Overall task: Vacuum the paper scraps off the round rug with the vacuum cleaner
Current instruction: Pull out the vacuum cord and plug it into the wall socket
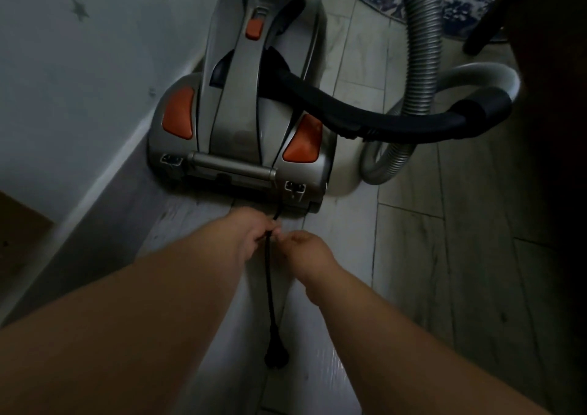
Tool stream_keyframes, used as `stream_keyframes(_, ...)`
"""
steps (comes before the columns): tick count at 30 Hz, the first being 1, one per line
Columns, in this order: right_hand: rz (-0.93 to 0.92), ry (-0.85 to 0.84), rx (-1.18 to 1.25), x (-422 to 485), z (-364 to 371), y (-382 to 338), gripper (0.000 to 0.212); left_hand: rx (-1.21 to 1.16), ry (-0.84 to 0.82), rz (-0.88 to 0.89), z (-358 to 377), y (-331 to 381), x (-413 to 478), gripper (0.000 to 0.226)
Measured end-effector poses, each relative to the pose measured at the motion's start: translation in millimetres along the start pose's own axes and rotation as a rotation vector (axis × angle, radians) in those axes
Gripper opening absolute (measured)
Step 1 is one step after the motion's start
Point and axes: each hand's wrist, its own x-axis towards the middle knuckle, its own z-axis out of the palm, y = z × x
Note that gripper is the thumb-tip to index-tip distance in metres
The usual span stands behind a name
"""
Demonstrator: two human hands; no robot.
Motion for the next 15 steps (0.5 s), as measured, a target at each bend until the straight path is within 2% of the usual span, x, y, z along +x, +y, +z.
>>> stream_keyframes(2,-0.023,0.029,0.023,0,-1,-5,0.047,-0.001,0.011,0.03,-2,-6,0,0.019)
stream_keyframes(4,-0.048,0.001,0.117,3,2,-14,0.054,0.006,0.009,0.08,-5,-12,-1,0.019)
stream_keyframes(7,-0.022,-0.029,0.262,0,8,-30,0.031,-0.001,0.04,0.113,-13,-18,-16,0.019)
stream_keyframes(9,0.011,-0.009,0.282,-2,8,-36,0.027,-0.028,0.05,0.135,-21,-18,-31,0.018)
stream_keyframes(12,0.086,0.031,0.282,-1,9,-41,0.022,-0.039,-0.024,0.187,-35,-19,-52,0.017)
stream_keyframes(15,0.173,0.062,0.43,5,16,-45,0.016,0.072,-0.135,0.265,-59,-25,-68,0.019)
